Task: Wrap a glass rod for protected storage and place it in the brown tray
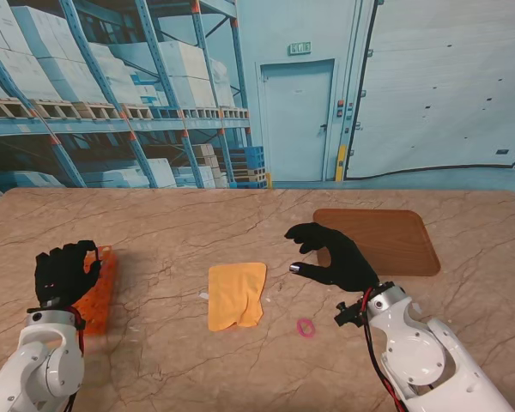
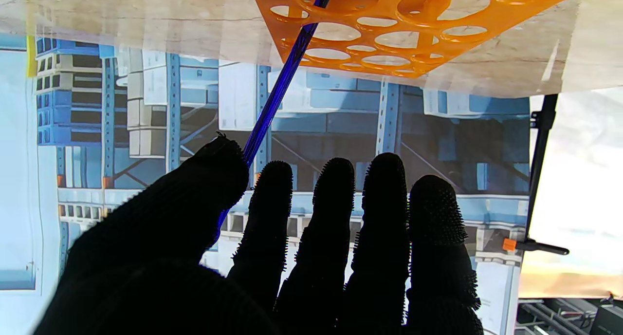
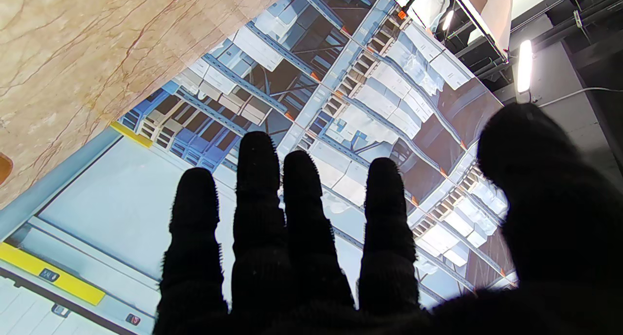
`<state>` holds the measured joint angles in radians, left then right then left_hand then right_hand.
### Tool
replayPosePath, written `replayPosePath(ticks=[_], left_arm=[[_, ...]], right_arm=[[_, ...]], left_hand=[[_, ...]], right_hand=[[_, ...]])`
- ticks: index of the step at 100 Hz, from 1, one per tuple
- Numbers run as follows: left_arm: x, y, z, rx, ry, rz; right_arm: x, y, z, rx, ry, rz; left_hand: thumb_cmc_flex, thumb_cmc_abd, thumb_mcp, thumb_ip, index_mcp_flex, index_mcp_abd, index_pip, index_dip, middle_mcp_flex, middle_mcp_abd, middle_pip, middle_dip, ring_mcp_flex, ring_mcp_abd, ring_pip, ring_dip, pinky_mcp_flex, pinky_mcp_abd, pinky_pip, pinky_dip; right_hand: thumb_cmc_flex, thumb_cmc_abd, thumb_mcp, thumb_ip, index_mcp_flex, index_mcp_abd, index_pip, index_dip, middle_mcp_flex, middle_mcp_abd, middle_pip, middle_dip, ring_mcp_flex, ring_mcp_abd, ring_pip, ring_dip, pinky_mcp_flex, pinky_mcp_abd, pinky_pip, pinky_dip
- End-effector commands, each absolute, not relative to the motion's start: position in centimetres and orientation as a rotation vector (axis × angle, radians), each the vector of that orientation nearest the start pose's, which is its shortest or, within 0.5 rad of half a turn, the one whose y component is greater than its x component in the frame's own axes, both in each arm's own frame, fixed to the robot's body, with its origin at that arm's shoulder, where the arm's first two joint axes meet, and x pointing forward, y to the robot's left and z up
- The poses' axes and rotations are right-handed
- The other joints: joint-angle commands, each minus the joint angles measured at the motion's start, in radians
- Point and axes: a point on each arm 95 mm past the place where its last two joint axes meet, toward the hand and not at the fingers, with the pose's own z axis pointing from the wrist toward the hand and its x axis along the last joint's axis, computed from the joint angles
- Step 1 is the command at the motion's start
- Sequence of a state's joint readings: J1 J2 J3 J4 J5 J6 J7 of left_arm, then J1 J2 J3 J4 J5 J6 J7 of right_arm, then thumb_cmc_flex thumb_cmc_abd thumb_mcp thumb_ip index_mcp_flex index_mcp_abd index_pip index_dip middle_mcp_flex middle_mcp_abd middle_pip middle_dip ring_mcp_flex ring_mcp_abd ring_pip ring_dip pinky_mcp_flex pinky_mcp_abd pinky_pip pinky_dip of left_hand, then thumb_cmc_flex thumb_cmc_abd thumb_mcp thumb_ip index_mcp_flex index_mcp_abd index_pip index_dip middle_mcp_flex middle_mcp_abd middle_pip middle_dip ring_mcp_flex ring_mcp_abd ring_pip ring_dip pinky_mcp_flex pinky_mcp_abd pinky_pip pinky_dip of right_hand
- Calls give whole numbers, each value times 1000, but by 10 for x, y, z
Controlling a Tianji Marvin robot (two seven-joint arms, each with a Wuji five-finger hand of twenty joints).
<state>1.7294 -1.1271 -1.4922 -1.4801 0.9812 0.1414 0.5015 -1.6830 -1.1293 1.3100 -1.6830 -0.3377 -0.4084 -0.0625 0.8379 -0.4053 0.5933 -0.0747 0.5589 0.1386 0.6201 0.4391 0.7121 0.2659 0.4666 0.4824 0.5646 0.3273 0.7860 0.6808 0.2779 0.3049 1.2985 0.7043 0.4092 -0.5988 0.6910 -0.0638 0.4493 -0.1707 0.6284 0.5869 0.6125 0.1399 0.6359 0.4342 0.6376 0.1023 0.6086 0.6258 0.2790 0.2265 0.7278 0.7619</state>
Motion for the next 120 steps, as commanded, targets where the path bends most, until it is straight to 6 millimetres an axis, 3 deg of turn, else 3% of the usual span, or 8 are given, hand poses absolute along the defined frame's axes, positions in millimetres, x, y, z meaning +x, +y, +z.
replayPosePath(ticks=[1, 12, 16, 31, 36, 80, 94, 120], left_arm=[[364, 135, -341, -1185, 896, -1250], [364, 135, -343, -1184, 898, -1246], [364, 136, -344, -1183, 897, -1246], [366, 137, -347, -1166, 887, -1249], [367, 137, -348, -1155, 885, -1250], [370, 135, -352, -1168, 898, -1243], [371, 135, -353, -1157, 896, -1244], [372, 134, -354, -1141, 883, -1254]], right_arm=[[367, 10, -292, -1674, -1199, -2589], [367, 11, -292, -1676, -1197, -2589], [367, 11, -292, -1677, -1197, -2589], [367, 11, -291, -1677, -1196, -2590], [367, 11, -291, -1678, -1195, -2589], [367, 11, -291, -1679, -1195, -2586], [367, 11, -291, -1680, -1196, -2585], [367, 11, -291, -1679, -1195, -2585]], left_hand=[[32, -13, 0, 1, 12, 19, -5, 12, 16, 7, 22, 19, 12, 25, 24, 20, 7, 22, 42, 23], [57, -31, -14, -11, 29, 1, 17, 19, 45, -1, 61, 46, 33, 25, 44, 30, 24, 26, 53, 32], [63, -37, -16, -13, 37, -2, 23, 21, 52, 22, 67, 50, 41, 25, 50, 32, 30, 27, 56, 34], [108, -67, -21, -21, 68, -24, 54, 18, 93, 9, 95, 74, 72, 25, 70, 39, 56, 35, 71, 41], [121, -78, -22, -27, 74, -34, 89, -9, 111, 3, 89, 126, 81, 23, 75, 38, 64, 38, 75, 41], [170, -90, -39, -24, 137, -127, 127, -45, 155, -24, 62, 233, 89, 19, 78, 41, 66, 41, 76, 35], [178, -85, -33, -29, 175, -124, 162, -59, 208, -46, 41, 269, 103, 18, 86, 44, 79, 44, 83, 35], [187, -89, -16, -33, 227, -90, 200, -82, 284, -49, 7, 245, 141, 21, 100, 43, 111, 55, 103, 35]], right_hand=[[-36, 21, 21, 23, 13, 0, 6, 2, 6, 4, 8, 5, 12, -2, 10, 12, -5, -6, 21, 6], [-36, 21, 21, 23, 14, 0, 6, 2, 7, 4, 8, 5, 12, -2, 10, 12, -4, -6, 21, 6], [-36, 21, 21, 23, 15, 1, 7, 2, 7, 3, 8, 5, 12, -3, 10, 12, -5, -6, 21, 6], [-38, 23, 21, 23, 15, 0, 7, 2, 6, 3, 8, 5, 13, -1, 10, 12, -5, -6, 21, 6], [-37, 22, 22, 23, 16, 1, 7, 2, 6, 5, 8, 5, 13, -1, 10, 12, -4, -6, 21, 6], [-38, 22, 23, 23, 23, 0, 7, 2, 11, 6, 9, 6, 14, 0, 10, 13, -4, -5, 21, 7], [-38, 23, 23, 23, 23, 1, 7, 2, 11, 6, 9, 6, 14, 1, 10, 13, -4, -4, 21, 7], [-41, 27, 24, 23, 24, 3, 6, 2, 11, 6, 9, 5, 14, 1, 11, 13, -4, -4, 21, 7]])
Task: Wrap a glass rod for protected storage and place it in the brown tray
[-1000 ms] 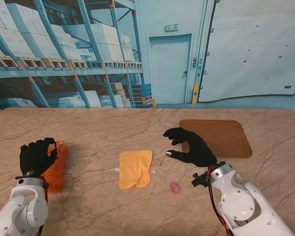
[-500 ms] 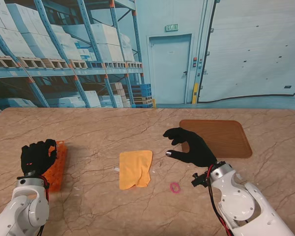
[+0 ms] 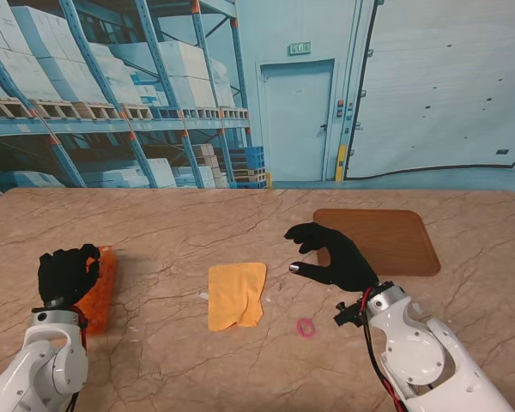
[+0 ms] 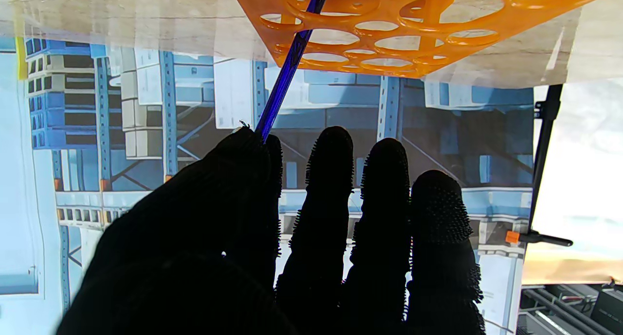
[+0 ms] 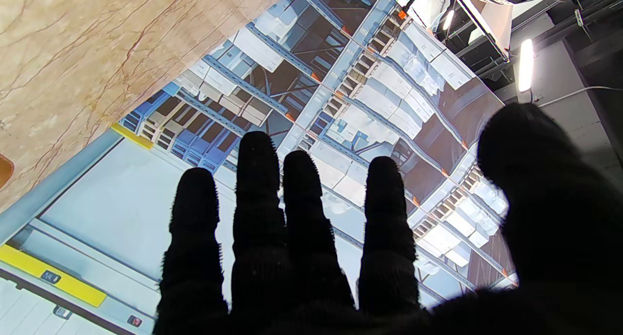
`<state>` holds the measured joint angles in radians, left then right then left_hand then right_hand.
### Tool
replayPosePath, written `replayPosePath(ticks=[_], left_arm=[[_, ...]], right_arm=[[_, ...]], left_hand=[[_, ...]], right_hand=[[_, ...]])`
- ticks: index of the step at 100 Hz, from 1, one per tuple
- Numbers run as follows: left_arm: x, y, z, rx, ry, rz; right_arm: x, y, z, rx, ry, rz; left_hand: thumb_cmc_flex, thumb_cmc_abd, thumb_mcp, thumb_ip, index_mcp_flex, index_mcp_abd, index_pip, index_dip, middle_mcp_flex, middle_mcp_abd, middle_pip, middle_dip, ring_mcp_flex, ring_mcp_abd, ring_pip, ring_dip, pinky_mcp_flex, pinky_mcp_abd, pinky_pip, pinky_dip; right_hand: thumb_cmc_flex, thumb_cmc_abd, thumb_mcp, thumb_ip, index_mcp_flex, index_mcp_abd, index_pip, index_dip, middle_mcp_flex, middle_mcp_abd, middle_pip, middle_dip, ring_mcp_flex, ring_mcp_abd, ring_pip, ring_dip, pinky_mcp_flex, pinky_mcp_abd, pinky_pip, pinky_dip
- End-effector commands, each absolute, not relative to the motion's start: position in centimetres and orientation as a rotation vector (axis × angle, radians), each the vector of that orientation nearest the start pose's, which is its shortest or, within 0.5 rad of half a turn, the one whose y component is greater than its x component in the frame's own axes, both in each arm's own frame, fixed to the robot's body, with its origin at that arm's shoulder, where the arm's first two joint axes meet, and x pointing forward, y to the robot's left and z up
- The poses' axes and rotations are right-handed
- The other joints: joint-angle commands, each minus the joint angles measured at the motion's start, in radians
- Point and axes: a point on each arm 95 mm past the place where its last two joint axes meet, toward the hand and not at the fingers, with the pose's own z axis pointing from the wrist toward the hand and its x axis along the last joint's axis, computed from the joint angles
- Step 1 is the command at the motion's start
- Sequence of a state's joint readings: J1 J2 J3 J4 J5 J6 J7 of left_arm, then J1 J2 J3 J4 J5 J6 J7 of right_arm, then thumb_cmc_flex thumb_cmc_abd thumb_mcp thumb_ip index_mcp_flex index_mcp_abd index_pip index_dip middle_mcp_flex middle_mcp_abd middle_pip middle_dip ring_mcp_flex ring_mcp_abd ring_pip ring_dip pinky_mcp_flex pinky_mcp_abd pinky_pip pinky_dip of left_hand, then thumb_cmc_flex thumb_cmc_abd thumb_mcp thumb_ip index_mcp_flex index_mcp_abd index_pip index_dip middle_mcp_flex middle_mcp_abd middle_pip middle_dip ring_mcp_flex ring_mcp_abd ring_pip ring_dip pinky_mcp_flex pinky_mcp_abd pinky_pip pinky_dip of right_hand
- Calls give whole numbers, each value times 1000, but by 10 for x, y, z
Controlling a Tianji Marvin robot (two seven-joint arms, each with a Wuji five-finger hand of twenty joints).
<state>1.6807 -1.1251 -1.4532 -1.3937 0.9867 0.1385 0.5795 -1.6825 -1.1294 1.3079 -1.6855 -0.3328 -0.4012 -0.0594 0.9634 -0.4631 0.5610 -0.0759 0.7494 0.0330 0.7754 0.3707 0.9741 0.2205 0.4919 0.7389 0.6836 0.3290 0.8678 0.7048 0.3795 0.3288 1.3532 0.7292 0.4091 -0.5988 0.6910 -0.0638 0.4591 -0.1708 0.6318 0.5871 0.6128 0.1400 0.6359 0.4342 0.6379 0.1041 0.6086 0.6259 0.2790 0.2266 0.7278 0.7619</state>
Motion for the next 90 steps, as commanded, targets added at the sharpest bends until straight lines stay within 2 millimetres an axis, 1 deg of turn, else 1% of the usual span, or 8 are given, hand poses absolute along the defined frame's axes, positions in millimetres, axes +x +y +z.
replayPosePath(ticks=[1, 5, 8, 15, 31, 45, 63, 90], left_arm=[[372, 134, -354, -1140, 882, -1254], [372, 134, -354, -1137, 881, -1256], [372, 134, -354, -1136, 881, -1257], [373, 135, -354, -1128, 882, -1262], [373, 134, -352, -1098, 896, -1275], [373, 133, -350, -1069, 915, -1292], [372, 132, -349, -1036, 920, -1310], [370, 129, -342, -993, 924, -1335]], right_arm=[[367, 11, -291, -1679, -1195, -2584], [367, 11, -291, -1679, -1195, -2584], [367, 11, -291, -1680, -1194, -2584], [367, 11, -291, -1680, -1194, -2584], [367, 11, -291, -1681, -1193, -2583], [367, 11, -291, -1681, -1192, -2583], [367, 11, -291, -1680, -1189, -2586], [367, 11, -291, -1679, -1187, -2589]], left_hand=[[61, -32, 19, -33, 39, 19, 46, -17, 26, -4, -21, -16, 25, 20, 19, 18, 12, 31, 50, 10], [63, -33, 24, -33, 46, 21, 51, -20, 35, 4, -24, -23, 34, 21, 22, 17, 20, 32, 55, 11], [64, -35, 28, -33, 50, 25, 55, -24, 50, -23, -30, -27, 39, 20, 23, 16, 25, 31, 60, 11], [68, -40, 44, -33, 60, 38, 65, -31, 74, -25, -38, -29, 58, 18, 30, 14, 39, 34, 71, 12], [70, -53, 95, -30, 68, 69, 89, -32, 93, 1, -32, -22, 78, 13, 43, 11, 63, 33, 91, 15], [24, -84, 183, -32, 59, 77, 126, -22, 96, 8, 6, -7, 87, 7, 63, 15, 76, 32, 105, 11], [-27, -116, 272, -5, 57, 71, 164, -11, 101, 14, 43, 17, 94, 2, 81, 21, 88, 34, 115, 11], [-57, -138, 325, 14, 46, 65, 205, 13, 105, 18, 78, 46, 99, -2, 101, 30, 98, 34, 124, 11]], right_hand=[[-41, 27, 25, 24, 15, 4, 3, 2, 11, 7, 9, 5, 14, -2, 11, 13, -4, -4, 21, 7], [-41, 27, 26, 24, 15, 2, 2, 2, 11, 7, 8, 5, 14, -2, 11, 13, -5, -4, 21, 7], [-42, 27, 26, 24, 15, 2, 2, 2, 11, 7, 8, 5, 14, -2, 11, 13, -4, -4, 21, 7], [-43, 28, 27, 24, 16, 3, 2, 2, 11, 8, 8, 5, 16, 0, 12, 13, -5, -5, 21, 7], [-44, 29, 30, 24, 15, 3, 2, 2, 11, 6, 8, 5, 14, -1, 11, 13, -5, -4, 21, 7], [-45, 30, 31, 23, 15, 2, 1, 2, 10, 7, 7, 5, 13, -1, 10, 13, -5, -4, 20, 7], [-46, 30, 32, 23, 14, 2, 1, 2, 12, 6, 8, 5, 13, 0, 10, 13, -5, -4, 20, 7], [-47, 31, 32, 23, 13, 1, 0, 2, 12, 7, 8, 6, 14, 0, 11, 14, -5, -4, 20, 8]])
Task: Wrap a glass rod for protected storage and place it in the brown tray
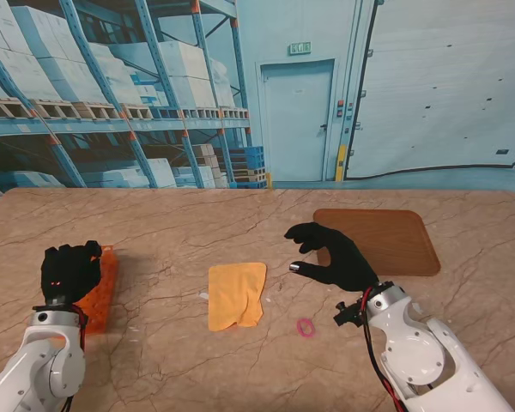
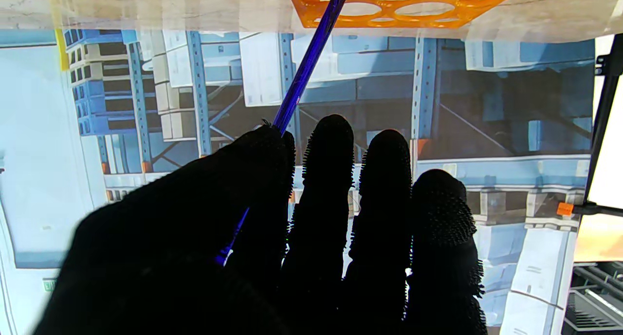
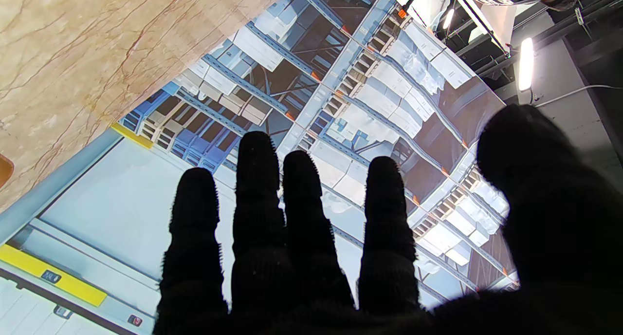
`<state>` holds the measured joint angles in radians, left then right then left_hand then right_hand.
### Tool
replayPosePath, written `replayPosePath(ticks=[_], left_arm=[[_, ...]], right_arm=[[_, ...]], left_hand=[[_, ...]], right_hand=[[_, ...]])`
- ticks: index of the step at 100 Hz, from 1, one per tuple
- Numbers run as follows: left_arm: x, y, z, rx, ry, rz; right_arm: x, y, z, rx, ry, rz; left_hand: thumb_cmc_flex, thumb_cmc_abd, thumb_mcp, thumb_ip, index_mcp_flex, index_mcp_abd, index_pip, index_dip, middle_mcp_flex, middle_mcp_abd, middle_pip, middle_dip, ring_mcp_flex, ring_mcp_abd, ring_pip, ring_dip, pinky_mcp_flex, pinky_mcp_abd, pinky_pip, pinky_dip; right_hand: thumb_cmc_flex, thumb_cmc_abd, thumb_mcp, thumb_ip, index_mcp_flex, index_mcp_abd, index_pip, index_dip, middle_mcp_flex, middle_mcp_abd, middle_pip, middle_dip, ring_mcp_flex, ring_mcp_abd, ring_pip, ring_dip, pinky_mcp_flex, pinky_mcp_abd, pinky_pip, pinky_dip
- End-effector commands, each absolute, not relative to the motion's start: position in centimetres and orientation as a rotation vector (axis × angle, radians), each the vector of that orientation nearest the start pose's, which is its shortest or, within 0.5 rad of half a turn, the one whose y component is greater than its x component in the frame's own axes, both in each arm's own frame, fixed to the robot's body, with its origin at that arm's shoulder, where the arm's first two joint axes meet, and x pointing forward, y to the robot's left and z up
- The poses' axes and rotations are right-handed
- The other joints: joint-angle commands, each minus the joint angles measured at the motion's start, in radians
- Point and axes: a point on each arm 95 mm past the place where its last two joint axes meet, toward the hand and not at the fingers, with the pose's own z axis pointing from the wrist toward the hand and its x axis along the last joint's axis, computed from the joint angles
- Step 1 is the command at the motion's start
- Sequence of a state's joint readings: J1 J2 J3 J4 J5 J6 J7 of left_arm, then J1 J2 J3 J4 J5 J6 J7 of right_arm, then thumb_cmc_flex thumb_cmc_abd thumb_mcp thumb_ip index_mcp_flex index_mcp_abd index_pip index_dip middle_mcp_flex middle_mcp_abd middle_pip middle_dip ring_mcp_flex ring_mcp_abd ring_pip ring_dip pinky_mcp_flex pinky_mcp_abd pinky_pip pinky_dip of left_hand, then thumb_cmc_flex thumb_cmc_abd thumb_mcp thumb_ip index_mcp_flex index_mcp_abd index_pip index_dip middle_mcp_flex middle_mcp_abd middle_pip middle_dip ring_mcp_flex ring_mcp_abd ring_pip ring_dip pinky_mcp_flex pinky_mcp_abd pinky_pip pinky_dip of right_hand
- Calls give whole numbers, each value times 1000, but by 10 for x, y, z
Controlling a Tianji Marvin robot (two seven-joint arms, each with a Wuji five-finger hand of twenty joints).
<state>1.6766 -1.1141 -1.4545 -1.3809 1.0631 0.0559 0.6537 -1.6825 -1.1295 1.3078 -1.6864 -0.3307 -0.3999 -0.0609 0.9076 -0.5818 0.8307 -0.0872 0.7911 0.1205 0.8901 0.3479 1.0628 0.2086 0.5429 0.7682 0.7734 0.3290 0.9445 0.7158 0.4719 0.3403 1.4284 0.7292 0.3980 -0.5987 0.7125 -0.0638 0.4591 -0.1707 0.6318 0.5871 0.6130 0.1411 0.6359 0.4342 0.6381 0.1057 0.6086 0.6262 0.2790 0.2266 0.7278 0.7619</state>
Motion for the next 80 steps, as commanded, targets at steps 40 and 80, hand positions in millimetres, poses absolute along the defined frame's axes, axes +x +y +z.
replayPosePath(ticks=[40, 80], left_arm=[[366, 124, -332, -1017, 926, -1378], [359, 117, -313, -999, 956, -1404]], right_arm=[[366, 11, -290, -1678, -1184, -2592], [366, 10, -290, -1675, -1184, -2595]], left_hand=[[-37, -47, 128, 43, -2, -16, 126, 74, 21, 37, 64, 63, -1, 11, 35, 30, -7, 40, 38, 9], [-60, -67, 182, 43, 8, -3, 141, 94, 38, 47, 89, 76, 18, 31, 58, 39, 17, 62, 52, 18]], right_hand=[[-36, 30, 11, 23, 13, 1, 1, 2, 10, 5, 8, 6, 14, -2, 11, 13, -4, -4, 20, 8], [-35, 30, 11, 23, 11, 1, 0, 1, 11, 5, 8, 6, 14, -3, 11, 13, -5, -4, 19, 9]])
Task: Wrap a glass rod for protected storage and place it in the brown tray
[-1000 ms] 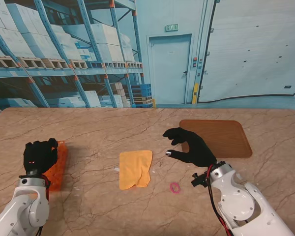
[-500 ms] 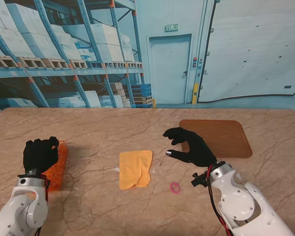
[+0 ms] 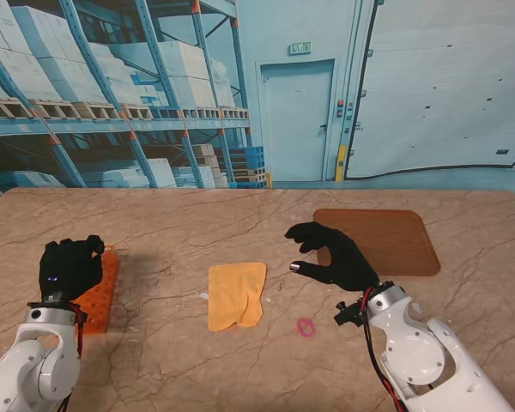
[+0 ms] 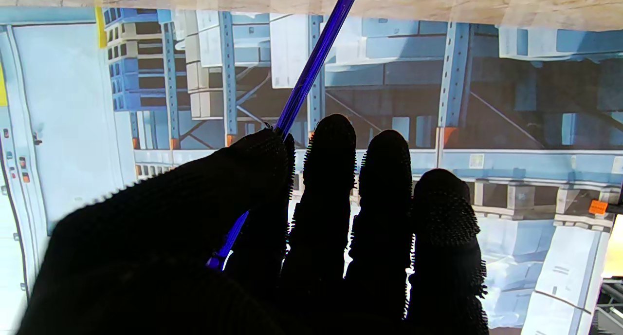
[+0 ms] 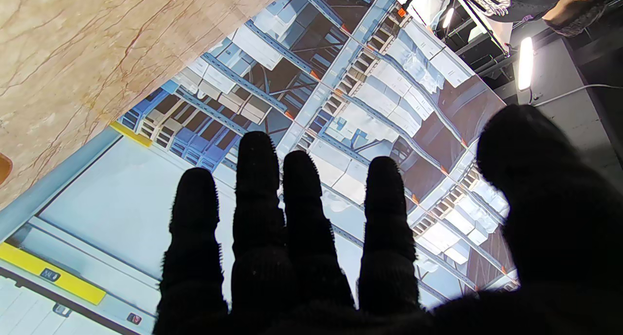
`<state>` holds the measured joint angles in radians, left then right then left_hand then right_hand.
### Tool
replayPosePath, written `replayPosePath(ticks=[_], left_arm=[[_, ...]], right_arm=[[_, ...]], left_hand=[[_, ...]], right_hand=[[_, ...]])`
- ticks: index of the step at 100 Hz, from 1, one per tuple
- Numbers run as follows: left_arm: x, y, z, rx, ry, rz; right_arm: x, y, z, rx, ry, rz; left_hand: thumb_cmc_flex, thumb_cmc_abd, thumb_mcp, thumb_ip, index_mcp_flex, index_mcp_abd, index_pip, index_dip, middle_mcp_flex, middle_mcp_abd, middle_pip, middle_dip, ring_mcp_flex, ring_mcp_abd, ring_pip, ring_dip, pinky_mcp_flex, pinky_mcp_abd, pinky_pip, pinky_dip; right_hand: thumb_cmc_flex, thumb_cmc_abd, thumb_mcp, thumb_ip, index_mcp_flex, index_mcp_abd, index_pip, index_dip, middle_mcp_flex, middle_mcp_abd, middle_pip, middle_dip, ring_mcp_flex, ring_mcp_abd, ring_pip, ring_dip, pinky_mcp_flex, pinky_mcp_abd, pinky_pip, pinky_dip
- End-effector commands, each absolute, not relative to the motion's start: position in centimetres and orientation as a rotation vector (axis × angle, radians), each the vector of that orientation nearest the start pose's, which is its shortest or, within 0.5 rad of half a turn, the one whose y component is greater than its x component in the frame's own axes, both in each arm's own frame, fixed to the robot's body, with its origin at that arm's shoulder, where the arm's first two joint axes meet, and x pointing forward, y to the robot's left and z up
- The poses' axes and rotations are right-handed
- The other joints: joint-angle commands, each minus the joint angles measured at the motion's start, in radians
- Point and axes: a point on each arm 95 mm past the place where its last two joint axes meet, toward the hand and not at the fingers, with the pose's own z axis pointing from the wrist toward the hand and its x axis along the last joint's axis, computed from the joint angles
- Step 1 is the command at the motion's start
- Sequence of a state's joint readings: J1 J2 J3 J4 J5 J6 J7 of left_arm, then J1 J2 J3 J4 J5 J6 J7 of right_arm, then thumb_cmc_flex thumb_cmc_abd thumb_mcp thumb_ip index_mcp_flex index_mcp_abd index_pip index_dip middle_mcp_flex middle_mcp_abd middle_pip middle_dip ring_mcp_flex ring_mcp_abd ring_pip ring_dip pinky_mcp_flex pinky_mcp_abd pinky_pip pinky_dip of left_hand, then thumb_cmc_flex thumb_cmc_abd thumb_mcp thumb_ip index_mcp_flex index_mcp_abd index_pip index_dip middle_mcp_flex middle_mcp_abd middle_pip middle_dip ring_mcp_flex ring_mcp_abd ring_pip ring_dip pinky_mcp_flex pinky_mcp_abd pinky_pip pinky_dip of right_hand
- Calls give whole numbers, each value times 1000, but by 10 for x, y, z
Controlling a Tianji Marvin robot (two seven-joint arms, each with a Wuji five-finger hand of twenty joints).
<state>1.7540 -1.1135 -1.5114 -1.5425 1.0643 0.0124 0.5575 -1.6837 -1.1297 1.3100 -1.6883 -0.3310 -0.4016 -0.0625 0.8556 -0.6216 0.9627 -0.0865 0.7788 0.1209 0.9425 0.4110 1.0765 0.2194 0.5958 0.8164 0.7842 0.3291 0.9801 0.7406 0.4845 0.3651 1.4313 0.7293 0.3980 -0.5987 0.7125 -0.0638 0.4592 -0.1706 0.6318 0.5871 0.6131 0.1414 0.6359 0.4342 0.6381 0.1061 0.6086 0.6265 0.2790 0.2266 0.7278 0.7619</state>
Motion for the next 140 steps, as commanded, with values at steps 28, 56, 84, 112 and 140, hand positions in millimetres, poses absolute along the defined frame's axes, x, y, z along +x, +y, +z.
replayPosePath(ticks=[28, 56, 84, 112, 140], left_arm=[[354, 106, -297, -1003, 995, -1434], [351, 87, -277, -1017, 1054, -1478], [352, 66, -263, -1056, 1152, -1504], [360, 30, -251, -1097, 1351, -1479], [375, -8, -253, -1141, 1541, -1443]], right_arm=[[366, 10, -290, -1675, -1182, -2595], [365, 10, -290, -1675, -1175, -2601], [363, 9, -290, -1682, -1156, -2609], [359, 3, -289, -1688, -1117, -2638], [358, -1, -289, -1697, -1081, -2651]], left_hand=[[-10, -30, 59, 46, 21, 0, 91, 43, 28, 40, 44, 35, 13, 35, 29, 18, 10, 43, 54, 22], [-12, -29, 59, 46, 22, 1, 87, 51, 31, 43, 44, 37, 18, 39, 28, 19, 14, 48, 56, 25], [-11, -27, 54, 49, 24, 6, 82, 54, 34, 50, 44, 40, 25, 46, 30, 21, 22, 53, 62, 30], [-6, -15, 38, 51, 15, 0, 72, 62, 25, 42, 38, 45, 17, 40, 21, 23, 9, 47, 55, 32], [1, -2, 16, 55, -2, -11, 68, 91, 12, 42, 31, 61, 8, 32, 10, 28, -3, 36, 49, 35]], right_hand=[[-35, 30, 11, 23, 12, 0, 1, 2, 11, 6, 8, 6, 12, -3, 10, 13, -5, -4, 19, 9], [-36, 30, 11, 23, 11, 1, 0, 1, 10, 5, 8, 6, 12, -3, 10, 13, -5, -4, 19, 9], [-35, 30, 11, 23, 11, 1, 0, 1, 11, 6, 8, 5, 13, -2, 11, 13, -5, -4, 19, 9], [-36, 32, 13, 23, 9, 2, -1, 1, 11, 4, 7, 5, 14, -2, 11, 13, -4, -4, 19, 9], [-39, 35, 16, 24, 12, 1, 0, 1, 11, 6, 7, 5, 13, -4, 11, 13, -4, -5, 20, 9]])
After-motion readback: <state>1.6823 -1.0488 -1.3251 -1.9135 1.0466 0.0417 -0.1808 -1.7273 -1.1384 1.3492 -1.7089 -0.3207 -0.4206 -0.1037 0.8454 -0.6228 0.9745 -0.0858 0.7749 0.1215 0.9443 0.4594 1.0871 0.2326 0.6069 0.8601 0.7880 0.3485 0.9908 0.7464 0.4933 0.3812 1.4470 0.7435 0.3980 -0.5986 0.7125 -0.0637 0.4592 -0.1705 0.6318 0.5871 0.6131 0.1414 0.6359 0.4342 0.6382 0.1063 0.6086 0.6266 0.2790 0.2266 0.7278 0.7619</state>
